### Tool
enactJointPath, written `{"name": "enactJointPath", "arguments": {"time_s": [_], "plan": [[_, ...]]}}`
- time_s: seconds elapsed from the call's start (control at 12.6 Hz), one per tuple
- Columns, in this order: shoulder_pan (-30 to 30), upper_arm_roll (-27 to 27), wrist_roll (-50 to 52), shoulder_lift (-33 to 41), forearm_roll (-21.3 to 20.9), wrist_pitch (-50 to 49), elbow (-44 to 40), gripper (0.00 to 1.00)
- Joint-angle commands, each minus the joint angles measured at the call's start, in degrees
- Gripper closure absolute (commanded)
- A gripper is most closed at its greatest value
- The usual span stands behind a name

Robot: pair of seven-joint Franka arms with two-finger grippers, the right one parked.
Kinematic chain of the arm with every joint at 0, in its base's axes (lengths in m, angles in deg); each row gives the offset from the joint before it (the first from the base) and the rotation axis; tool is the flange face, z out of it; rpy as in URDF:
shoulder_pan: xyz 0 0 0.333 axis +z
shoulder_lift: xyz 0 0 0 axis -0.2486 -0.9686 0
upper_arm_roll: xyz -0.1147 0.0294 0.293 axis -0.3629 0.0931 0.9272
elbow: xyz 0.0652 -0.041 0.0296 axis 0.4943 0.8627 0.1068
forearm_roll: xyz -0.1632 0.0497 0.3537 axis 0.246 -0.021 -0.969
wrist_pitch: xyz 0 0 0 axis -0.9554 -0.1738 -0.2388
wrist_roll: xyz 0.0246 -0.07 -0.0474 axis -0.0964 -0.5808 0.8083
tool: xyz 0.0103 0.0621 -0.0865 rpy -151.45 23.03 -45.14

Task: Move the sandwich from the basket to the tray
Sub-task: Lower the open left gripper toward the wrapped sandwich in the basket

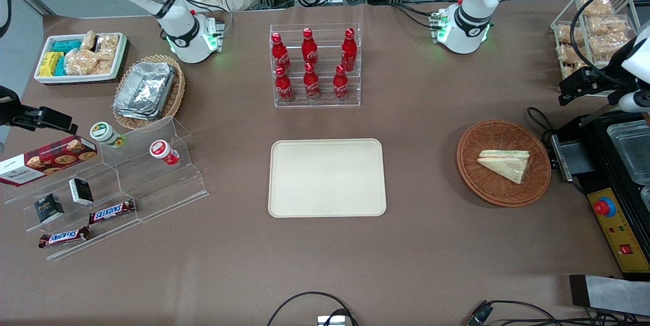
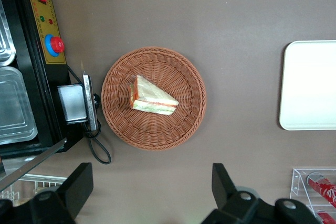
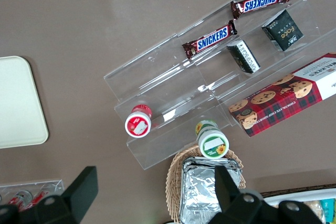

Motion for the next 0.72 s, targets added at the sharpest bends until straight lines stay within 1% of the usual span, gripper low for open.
{"name": "enactJointPath", "arguments": {"time_s": [0.0,0.24,0.32,0.4,0.48,0.64], "plan": [[-0.55,0.49,1.6,-0.83,0.55,-0.81,-1.69,0.0],[-0.38,0.4,2.21,-1.79,0.72,-0.81,-2.39,0.0],[0.06,0.49,5.0,-2.4,1.16,-0.81,-2.31,0.0],[0.15,0.75,10.77,-3.19,2.38,-1.07,-2.05,0.0],[0.15,0.75,16.75,-3.89,2.31,-1.07,-1.7,0.0],[0.24,0.84,19.62,-5.04,2.13,-0.72,-1.35,0.0]]}}
